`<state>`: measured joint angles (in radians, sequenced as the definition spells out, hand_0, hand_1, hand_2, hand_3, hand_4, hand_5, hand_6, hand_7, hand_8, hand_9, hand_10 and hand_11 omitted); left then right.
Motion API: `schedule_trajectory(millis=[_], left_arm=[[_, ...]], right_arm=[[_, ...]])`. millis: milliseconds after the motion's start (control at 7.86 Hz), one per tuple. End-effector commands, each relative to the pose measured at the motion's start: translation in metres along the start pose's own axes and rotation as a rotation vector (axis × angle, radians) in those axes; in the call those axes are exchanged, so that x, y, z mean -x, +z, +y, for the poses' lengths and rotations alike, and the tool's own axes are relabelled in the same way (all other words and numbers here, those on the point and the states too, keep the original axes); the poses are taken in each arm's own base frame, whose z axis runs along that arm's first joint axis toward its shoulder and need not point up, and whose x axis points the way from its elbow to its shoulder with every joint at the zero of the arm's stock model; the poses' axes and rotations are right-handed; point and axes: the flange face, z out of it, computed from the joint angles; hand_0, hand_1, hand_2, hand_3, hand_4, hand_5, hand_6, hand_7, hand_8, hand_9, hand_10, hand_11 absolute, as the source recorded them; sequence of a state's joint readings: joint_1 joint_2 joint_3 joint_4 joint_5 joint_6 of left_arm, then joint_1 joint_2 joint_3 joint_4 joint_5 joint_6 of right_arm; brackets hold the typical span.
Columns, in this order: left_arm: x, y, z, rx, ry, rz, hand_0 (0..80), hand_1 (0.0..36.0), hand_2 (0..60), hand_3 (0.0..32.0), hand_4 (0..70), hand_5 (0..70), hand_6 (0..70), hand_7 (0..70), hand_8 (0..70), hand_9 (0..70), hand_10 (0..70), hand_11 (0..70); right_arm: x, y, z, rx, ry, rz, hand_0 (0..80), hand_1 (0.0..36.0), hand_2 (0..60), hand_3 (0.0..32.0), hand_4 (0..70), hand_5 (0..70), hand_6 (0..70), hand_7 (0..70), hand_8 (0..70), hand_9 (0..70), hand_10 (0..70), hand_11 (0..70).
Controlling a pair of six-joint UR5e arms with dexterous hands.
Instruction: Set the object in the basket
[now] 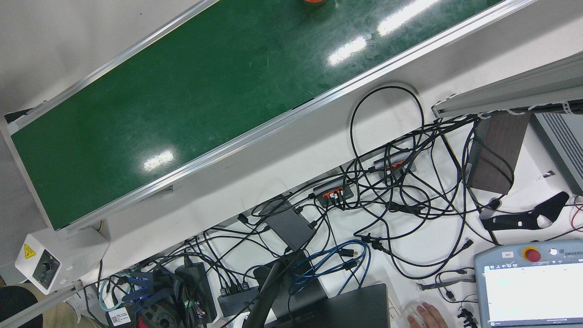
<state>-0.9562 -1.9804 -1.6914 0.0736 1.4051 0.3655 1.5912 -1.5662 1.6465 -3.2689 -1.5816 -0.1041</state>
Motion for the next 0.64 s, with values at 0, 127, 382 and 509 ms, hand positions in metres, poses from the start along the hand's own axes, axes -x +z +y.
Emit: schedule_trajectory(millis=[0, 127, 382, 509], left_arm=[[-0.0012, 0.0002, 0.0015, 0.003, -0.001, 0.002, 53.7, 15.6, 0.4, 2.4, 13.3, 25.4, 1.7, 2.3, 11.2, 11.9, 10.0, 16.2], [-0.0035, 0.0007, 0.0047, 0.010, -0.001, 0.006, 53.7, 15.8, 0.2, 2.6, 13.3, 24.9, 1.6, 2.1, 11.2, 11.9, 9.9, 16.0], [-0.0046, 0.0003, 0.0074, 0.014, -0.002, 0.008, 52.5, 15.1, 2.4, 2.6, 13.1, 25.7, 1.6, 1.9, 11.1, 11.7, 9.8, 15.8], [-0.0021, -0.0070, 0.0001, 0.000, 0.000, 0.003, 52.3, 15.1, 2.9, 2.4, 13.2, 25.8, 1.7, 2.0, 11.2, 12.0, 9.9, 16.0]], right_arm=[[-0.0002, 0.0001, 0.0005, 0.001, 0.000, 0.000, 0.0, 0.0, 0.0, 0.0, 0.0, 0.0, 0.0, 0.0, 0.0, 0.0, 0.0, 0.0], [-0.0002, 0.0001, 0.0005, 0.001, 0.001, 0.000, 0.0, 0.0, 0.0, 0.0, 0.0, 0.0, 0.0, 0.0, 0.0, 0.0, 0.0, 0.0], [0.0006, -0.0001, 0.0004, 0.001, 0.001, -0.001, 0.0, 0.0, 0.0, 0.0, 0.0, 0.0, 0.0, 0.0, 0.0, 0.0, 0.0, 0.0], [-0.0002, 0.0001, 0.0005, 0.001, 0.001, 0.000, 0.0, 0.0, 0.0, 0.0, 0.0, 0.0, 0.0, 0.0, 0.0, 0.0, 0.0, 0.0]])
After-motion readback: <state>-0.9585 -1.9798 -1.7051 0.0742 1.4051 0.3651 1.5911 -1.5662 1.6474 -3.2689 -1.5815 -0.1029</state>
